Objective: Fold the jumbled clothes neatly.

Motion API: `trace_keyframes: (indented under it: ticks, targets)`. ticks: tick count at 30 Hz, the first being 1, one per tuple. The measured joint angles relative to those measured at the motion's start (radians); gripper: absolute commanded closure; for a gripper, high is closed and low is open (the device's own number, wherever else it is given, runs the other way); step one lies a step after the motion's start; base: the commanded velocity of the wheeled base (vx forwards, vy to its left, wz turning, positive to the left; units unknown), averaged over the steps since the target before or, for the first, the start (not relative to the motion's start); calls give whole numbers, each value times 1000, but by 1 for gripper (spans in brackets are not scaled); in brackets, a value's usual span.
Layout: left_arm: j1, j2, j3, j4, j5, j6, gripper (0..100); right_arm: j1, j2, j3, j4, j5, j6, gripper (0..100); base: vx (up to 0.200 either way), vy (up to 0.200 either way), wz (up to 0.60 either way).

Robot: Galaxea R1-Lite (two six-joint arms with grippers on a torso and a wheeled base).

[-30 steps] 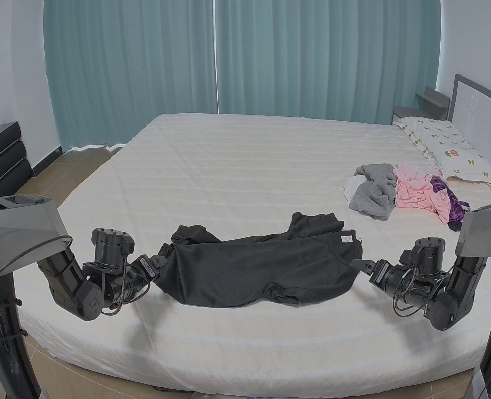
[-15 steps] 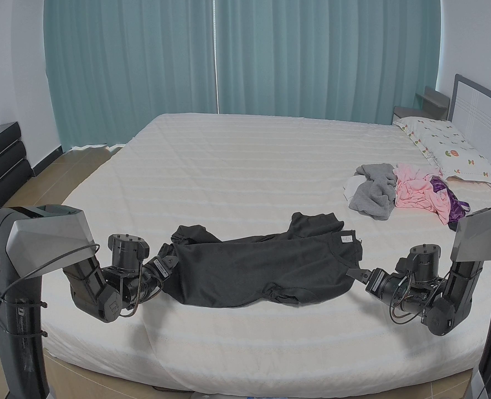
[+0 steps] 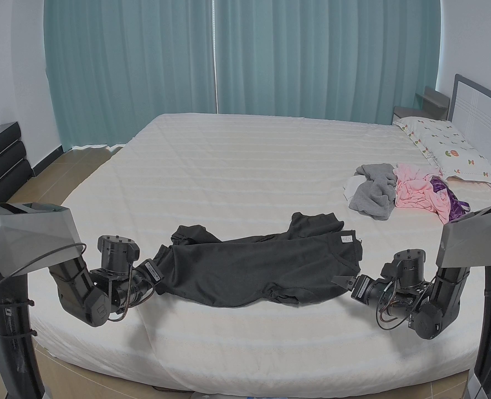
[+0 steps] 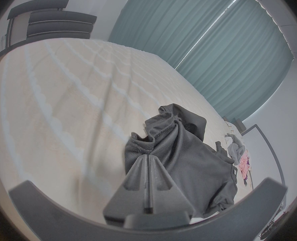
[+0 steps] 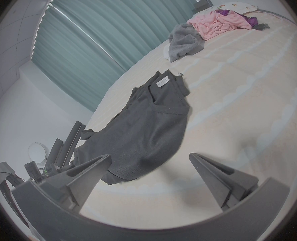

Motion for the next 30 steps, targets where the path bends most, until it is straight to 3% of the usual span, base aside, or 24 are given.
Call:
trace_keyframes:
  ticks: [10, 11, 22, 30]
  targets:
    - [16, -144, 127, -5, 0, 49, 100, 29, 51, -123, 104, -7, 0, 0, 0, 0, 0]
    - [17, -153, 133, -5, 0, 49, 100, 31, 55, -140, 116, -7, 0, 100, 0, 0, 0]
    - [23, -180, 150, -7, 0, 51, 100, 30, 45, -159, 122, -9, 43, 100, 0, 0, 0]
    - [30, -180, 143, -7, -1, 57, 100, -43, -71, -177, 178, -10, 73, 100, 0, 0, 0]
